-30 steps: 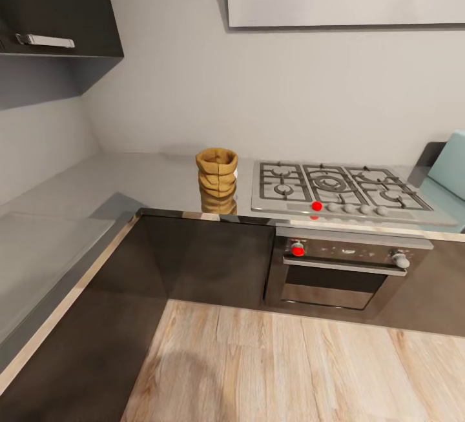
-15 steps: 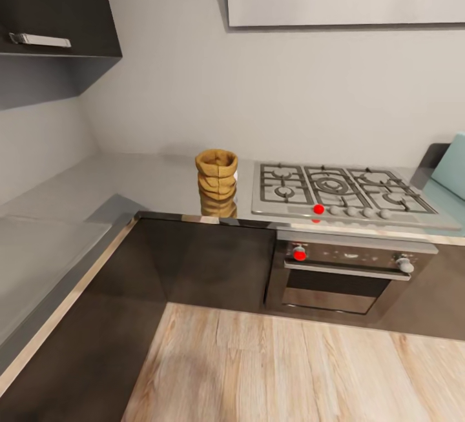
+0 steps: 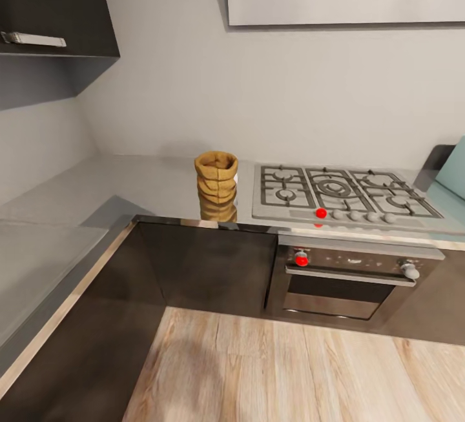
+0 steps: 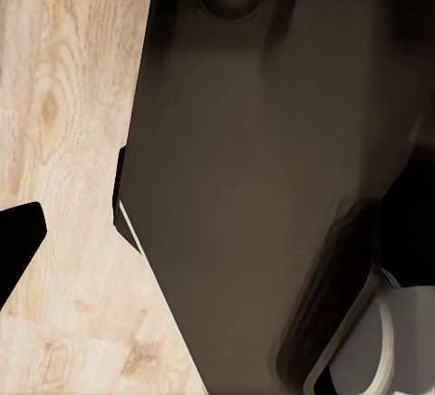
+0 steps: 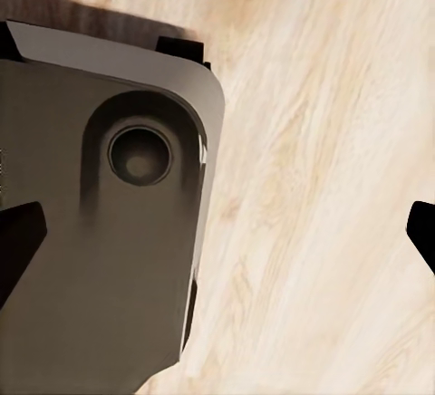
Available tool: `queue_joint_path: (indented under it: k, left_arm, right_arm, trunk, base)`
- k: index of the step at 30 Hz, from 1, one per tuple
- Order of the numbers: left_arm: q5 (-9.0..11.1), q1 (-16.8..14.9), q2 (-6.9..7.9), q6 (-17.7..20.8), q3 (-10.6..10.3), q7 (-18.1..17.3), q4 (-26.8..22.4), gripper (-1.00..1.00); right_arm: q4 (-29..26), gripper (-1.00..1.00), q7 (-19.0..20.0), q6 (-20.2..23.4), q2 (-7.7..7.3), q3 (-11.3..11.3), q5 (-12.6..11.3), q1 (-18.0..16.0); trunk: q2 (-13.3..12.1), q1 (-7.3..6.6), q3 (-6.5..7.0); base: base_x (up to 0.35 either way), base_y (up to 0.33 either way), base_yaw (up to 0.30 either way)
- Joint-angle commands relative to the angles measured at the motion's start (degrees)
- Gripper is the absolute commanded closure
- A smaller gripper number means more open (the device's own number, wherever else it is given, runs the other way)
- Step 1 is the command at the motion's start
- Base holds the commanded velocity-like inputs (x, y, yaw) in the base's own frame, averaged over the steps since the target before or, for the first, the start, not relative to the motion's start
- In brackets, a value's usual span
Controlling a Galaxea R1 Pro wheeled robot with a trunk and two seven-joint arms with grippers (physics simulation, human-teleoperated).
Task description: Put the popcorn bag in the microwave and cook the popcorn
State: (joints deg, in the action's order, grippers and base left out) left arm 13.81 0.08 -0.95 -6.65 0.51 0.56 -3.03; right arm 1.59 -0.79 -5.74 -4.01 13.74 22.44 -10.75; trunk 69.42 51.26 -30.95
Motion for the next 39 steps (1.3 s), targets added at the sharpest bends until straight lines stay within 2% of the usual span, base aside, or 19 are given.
queue_joint_path:
  k: [1, 5, 6, 7, 8, 10, 13, 15, 16, 19, 23, 27, 30, 31, 32, 34, 36, 37, 39]
  left_arm:
    - [0.2, 0.0, -0.02, -0.1, 0.0, 0.1, 0.0, -1.0]
    - [0.2, 0.0, -0.02, -0.1, 0.0, 0.1, 0.0, -1.0]
    - [0.2, 0.0, -0.02, -0.1, 0.0, 0.1, 0.0, -1.0]
    - [0.2, 0.0, -0.02, -0.1, 0.0, 0.1, 0.0, -1.0]
    - [0.2, 0.0, -0.02, -0.1, 0.0, 0.1, 0.0, -1.0]
    - [0.2, 0.0, -0.02, -0.1, 0.0, 0.1, 0.0, -1.0]
    - [0.2, 0.0, -0.08, -0.1, 0.0, 0.1, 0.0, -1.0]
    - [0.2, 0.0, -0.09, -0.1, 0.0, 0.1, 0.0, -1.0]
    - [0.2, 0.0, -0.1, -0.1, 0.0, 0.1, 0.0, -1.0]
    - [0.2, 0.0, -0.1, -0.1, 0.0, 0.0, 0.0, -1.0]
    - [0.2, 0.0, -0.1, -0.1, 0.0, 0.0, 0.0, -1.0]
    - [0.2, 0.0, -0.1, -0.1, 0.0, 0.0, 0.0, -1.0]
    - [0.2, 0.0, -0.1, -0.1, 0.0, 0.1, 0.0, -1.0]
    - [0.2, 0.0, -0.1, -0.1, 0.0, 0.1, 0.0, -1.0]
    - [0.2, 0.0, -0.1, -0.1, 0.0, 0.1, 0.0, -1.0]
    - [0.2, 0.0, -0.09, -0.1, 0.0, 0.0, 0.0, -1.0]
    - [0.2, 0.0, -0.08, -0.1, 0.0, 0.0, 0.0, -1.0]
    - [0.2, 0.0, -0.07, -0.1, 0.0, 0.1, 0.0, -1.0]
    - [0.2, 0.0, -0.06, -0.1, 0.0, 0.0, 0.0, -1.0]
  right_arm:
    - [0.1, -1.0, 0.2, -0.3, -0.03, 0.4, 0.7, -0.1]
    - [-1.0, -1.0, 0.7, 0.0, 0.41, 0.4, 0.7, -0.1]
    - [-1.9, -1.0, 0.8, 0.1, 1.2, 0.3, 0.8, -0.1]
    - [-4.3, -1.0, 0.8, 0.3, 2.94, 0.3, 0.9, -0.1]
    - [-6.4, -1.0, 0.8, 0.9, 3.99, 0.3, 0.9, -0.1]
    - [-12.4, -1.0, 0.8, 5.3, 5.66, 0.2, 1.0, -0.1]
    - [-25.8, -1.0, 0.9, 15.6, 9.08, 0.2, 0.8, -0.1]
    - [-32.3, -1.0, 1.1, 20.5, 10.31, -0.2, 0.7, 0.0]
    - [-35.8, -1.0, 1.5, 23.8, 10.96, -1.5, 0.7, 0.1]
    - [-40.2, -1.0, 2.2, 31.3, 11.71, -5.4, 0.3, -0.4]
    - [-43.7, -1.0, 2.6, 39.4, 14.0, -6.7, 0.1, -6.5]
    - [-49.6, -1.0, 3.8, 50.1, 14.0, -6.8, -0.1, -14.7]
    - [-53.5, -1.0, 5.2, 56.8, 14.0, -6.9, -0.3, -19.4]
    - [-55.3, -1.0, 6.7, 62.8, 14.0, -6.9, -0.4, -25.0]
    - [-55.6, -1.0, 7.2, 64.8, 14.0, -6.9, -0.4, -27.4]
    - [-55.8, -1.0, 7.5, 65.7, 14.0, -6.9, -0.4, -33.0]
    - [-55.9, -1.0, 7.6, 65.7, 14.0, -7.0, -0.4, -36.8]
    - [-55.8, -1.0, 7.6, 65.7, 14.0, -7.0, -0.4, -42.1]
    - [-55.8, -1.0, 7.6, 65.7, 14.0, -7.0, -0.4, -45.9]
  trunk:
    - [0.0, 0.0, -0.04]
    - [0.0, 0.0, -0.04]
    - [0.0, 0.0, -0.04]
    - [0.0, 0.0, -0.04]
    - [0.0, 0.0, -0.04]
    - [0.0, 0.0, -0.04]
    - [0.0, 0.0, -0.04]
    - [0.0, 0.0, -0.04]
    - [0.0, 0.0, -0.04]
    - [0.0, 0.0, -0.04]
    - [0.0, 0.0, -0.04]
    - [0.0, 0.0, -0.04]
    - [0.0, 0.0, -0.04]
    - [0.0, 0.0, -0.04]
    - [0.0, 0.0, -0.04]
    - [0.0, 0.0, -0.04]
    - [0.0, 0.0, -0.04]
    - [0.0, 0.0, -0.04]
    - [0.0, 0.0, -0.04]
  base:
    - [0.001, 0.0, 0.0]
    - [0.0, 0.0, 0.0]
    - [0.0, 0.0, 0.0]
    - [0.0, 0.0, 0.0]
    - [0.0, 0.0, 0.0]
    - [0.0, 0.0, 0.0]
    - [0.0, 0.0, 0.0]
    - [0.0, 0.0, 0.0]
    - [0.0, 0.0, 0.0]
    - [0.0, 0.0, 0.0]
    - [0.0, 0.0, 0.0]
    - [0.0, 0.0, 0.0]
    - [0.0, 0.0, 0.0]
    - [0.0, 0.0, 0.0]
    - [0.0, 0.0, 0.0]
    - [0.0, 0.0, 0.0]
    - [0.0, 0.0, 0.0]
    - [0.0, 0.0, 0.0]
    - [0.0, 0.0, 0.0]
